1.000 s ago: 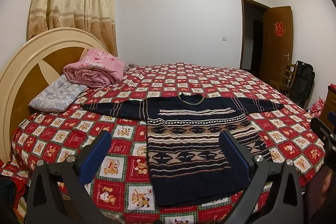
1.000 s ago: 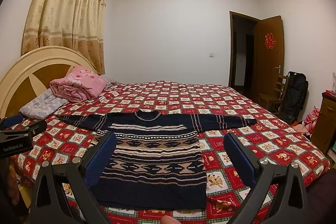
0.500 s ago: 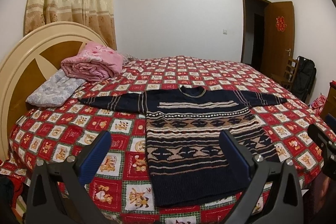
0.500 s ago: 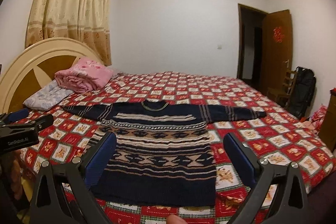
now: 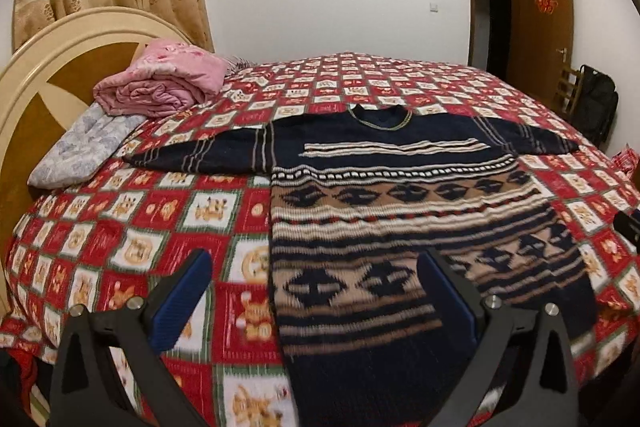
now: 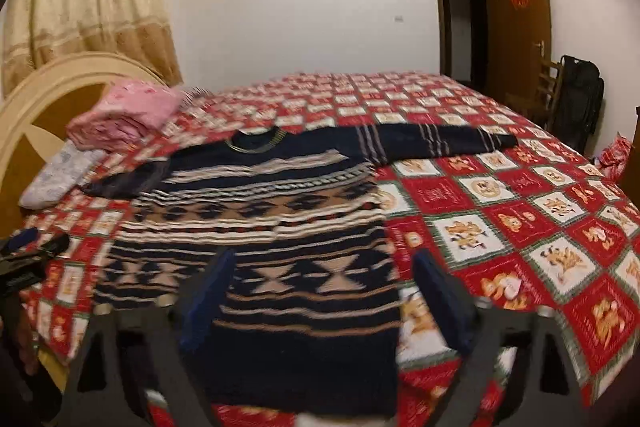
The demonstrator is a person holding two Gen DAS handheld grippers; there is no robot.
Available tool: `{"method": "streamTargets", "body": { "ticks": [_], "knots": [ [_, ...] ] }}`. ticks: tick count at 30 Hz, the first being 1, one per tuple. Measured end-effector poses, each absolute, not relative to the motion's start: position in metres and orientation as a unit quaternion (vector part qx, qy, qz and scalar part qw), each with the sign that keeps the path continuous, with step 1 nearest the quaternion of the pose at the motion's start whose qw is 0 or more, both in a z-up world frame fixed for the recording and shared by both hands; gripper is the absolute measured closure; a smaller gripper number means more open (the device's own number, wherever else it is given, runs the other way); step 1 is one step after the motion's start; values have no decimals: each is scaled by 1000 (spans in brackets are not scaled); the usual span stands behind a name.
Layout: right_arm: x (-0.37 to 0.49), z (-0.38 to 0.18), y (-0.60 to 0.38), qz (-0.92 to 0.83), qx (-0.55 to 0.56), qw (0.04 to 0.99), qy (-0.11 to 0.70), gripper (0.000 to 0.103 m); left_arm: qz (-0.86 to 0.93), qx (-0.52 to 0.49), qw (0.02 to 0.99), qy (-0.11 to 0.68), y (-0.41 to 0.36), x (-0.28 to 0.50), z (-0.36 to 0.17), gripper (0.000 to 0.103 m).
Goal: Fold small clothes
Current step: 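Move the right tool to the sweater's sleeve cuff and grasp it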
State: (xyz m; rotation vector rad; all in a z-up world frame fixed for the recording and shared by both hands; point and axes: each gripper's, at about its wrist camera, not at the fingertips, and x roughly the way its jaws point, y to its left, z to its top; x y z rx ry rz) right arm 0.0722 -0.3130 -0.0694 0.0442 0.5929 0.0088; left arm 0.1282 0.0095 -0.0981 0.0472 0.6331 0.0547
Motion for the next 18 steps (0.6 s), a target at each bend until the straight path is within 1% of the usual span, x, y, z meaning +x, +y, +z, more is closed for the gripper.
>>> {"method": "streamTargets", "body": {
  "ticks": [2, 7, 9, 11, 13, 14, 16, 18],
  "knots": [
    [94, -71, -329, -3, 25, 951, 308, 37, 31, 31, 950, 310, 8, 141, -96, 0],
    [141, -67, -376, -35, 49, 945, 321, 38, 35, 39, 951, 304, 7, 180, -94, 0],
    [157, -67, -392, -49, 59, 943, 325, 43, 33, 43, 950, 309, 5, 195, -97, 0],
    [172, -67, -409, -56, 74, 940, 329, 44, 36, 56, 947, 313, 1, 211, -102, 0],
    [189, -68, -426, -65, 89, 936, 336, 49, 36, 58, 946, 317, -2, 223, -105, 0],
    [196, -68, -433, -63, 97, 933, 340, 53, 35, 59, 945, 319, -2, 230, -106, 0],
    [213, -69, -453, -70, 112, 929, 345, 54, 33, 59, 944, 324, -7, 243, -109, 0],
    [229, -70, -472, -78, 122, 926, 348, 64, 22, 58, 942, 330, -15, 255, -109, 0]
  ]
}}
